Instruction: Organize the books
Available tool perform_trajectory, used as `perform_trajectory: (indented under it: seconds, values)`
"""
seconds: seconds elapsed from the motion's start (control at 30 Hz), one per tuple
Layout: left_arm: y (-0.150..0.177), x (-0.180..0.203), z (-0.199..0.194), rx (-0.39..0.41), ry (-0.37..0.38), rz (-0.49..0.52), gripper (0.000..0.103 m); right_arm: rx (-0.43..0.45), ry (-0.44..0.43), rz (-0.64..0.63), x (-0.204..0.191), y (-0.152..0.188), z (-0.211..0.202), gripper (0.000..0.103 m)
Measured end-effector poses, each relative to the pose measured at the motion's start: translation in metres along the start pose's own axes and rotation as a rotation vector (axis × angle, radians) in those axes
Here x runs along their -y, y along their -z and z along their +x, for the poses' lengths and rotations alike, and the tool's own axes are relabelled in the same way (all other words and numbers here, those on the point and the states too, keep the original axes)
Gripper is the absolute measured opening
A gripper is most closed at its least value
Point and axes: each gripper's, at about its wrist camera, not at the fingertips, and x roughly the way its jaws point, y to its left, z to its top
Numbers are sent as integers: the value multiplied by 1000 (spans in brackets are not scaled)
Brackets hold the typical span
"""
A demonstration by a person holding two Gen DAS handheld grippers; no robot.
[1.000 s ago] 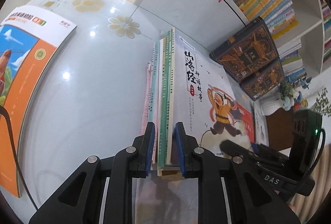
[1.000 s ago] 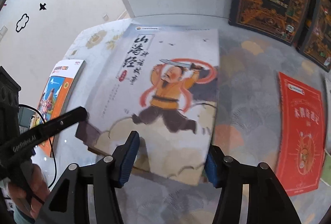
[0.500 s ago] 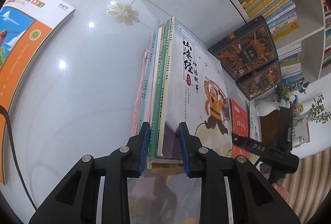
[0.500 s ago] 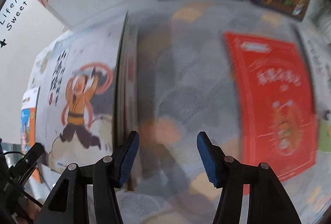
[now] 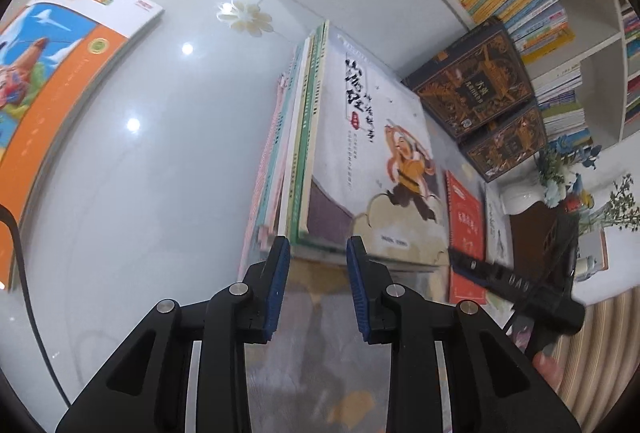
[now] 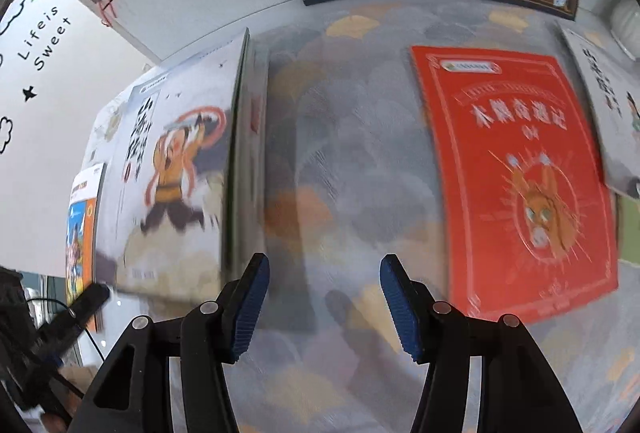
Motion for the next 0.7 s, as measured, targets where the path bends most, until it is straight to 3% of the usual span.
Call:
perform_trajectory:
  seconds: [0.13,0.33,0.53,0.7]
  values:
    - [19,21,-4,-20,30,41,25,-19,-33,14,30,34,-9,56]
    - [68,85,21,-106,40,168,25,-27,-34,-40,79,77,-32,56]
    - [110,158,68,-220,50,264,28,4,-44,6,143,81,-55,56]
    - [117,205,110,-235,11,316,28,63,-96,98,198,50,-67,56]
